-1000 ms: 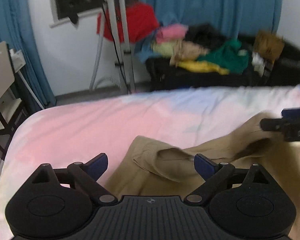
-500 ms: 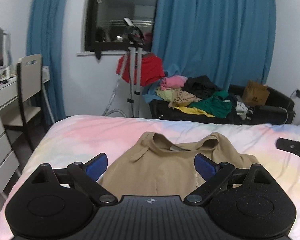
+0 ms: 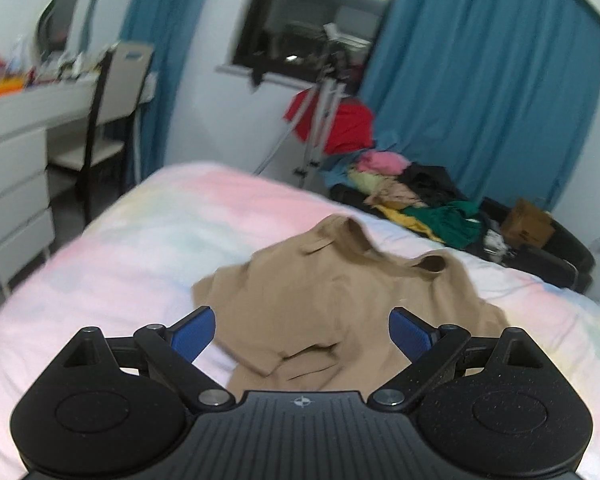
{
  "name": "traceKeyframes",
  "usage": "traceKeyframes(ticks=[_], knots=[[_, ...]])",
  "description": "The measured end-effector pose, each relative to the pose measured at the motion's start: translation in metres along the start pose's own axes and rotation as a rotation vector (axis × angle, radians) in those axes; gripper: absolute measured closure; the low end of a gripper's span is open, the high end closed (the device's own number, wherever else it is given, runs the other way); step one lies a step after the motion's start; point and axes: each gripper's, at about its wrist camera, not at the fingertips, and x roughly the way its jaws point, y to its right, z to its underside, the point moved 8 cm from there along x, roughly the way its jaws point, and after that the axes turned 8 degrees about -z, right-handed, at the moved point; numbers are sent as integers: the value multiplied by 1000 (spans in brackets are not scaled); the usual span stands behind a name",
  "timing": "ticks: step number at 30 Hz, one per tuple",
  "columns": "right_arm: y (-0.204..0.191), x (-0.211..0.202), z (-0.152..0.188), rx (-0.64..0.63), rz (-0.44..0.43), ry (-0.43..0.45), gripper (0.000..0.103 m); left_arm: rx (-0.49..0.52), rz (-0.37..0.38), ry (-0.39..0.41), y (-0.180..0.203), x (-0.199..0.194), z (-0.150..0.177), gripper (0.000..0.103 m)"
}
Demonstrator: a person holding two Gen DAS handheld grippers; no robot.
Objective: Fold clothes
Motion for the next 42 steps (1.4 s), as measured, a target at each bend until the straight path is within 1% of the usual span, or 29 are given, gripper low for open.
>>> traceKeyframes(ticks=[3,6,10,13,14,16,17,18,19,20,21,22,23,24,25,28,32,36,39,42], knots=[[12,7,30,14,-6,17,28,-79,-33,-35,-30,33,13,8],[27,23,55,60,-2,-10,28,-151,-52,-67,-51,68,19,9],[31,47,67,78,-17,-44,28,-177,-56,-84,-66,113,21,12],[33,59,72,64,-15,-21,28,-204,-46,-106,-75,145,22,20],[35,64,75,59,-8,-24,28,-226,-36,-106,-78,154,22,22],[39,75,83,62,1,-43,28,-254,-14,-115,-73,169,22,28],[42,80,86,78,-1,-58,28,-247,-1,-115,-71,174,20,35],[45,85,88,95,-6,-73,28,-238,13,-115,-70,179,18,37],[47,87,89,110,-11,-77,28,-215,7,-121,-68,184,16,38],[49,88,90,125,-16,-78,28,-191,0,-127,-65,189,15,45],[51,90,91,140,-21,-79,28,-167,-7,-133,-63,194,13,58],[52,89,91,143,-19,-80,28,-140,-33,-147,-64,199,11,66],[53,88,91,142,-15,-79,28,-112,-60,-161,-65,203,9,80],[54,87,91,142,-11,-79,28,-104,-65,-159,-66,205,4,95],[54,86,91,142,-7,-80,28,-101,-65,-148,-67,205,-3,99],[54,82,94,134,10,-89,28,-50,-79,-67,-67,200,-40,101],[51,83,96,88,29,-93,28,49,-152,30,-60,204,-104,101],[49,91,96,23,56,-76,28,119,-268,101,-54,227,-152,101],[52,102,98,2,73,-71,28,107,-345,92,-57,255,-161,101],[58,113,101,11,85,-79,28,69,-331,63,-63,277,-151,99]])
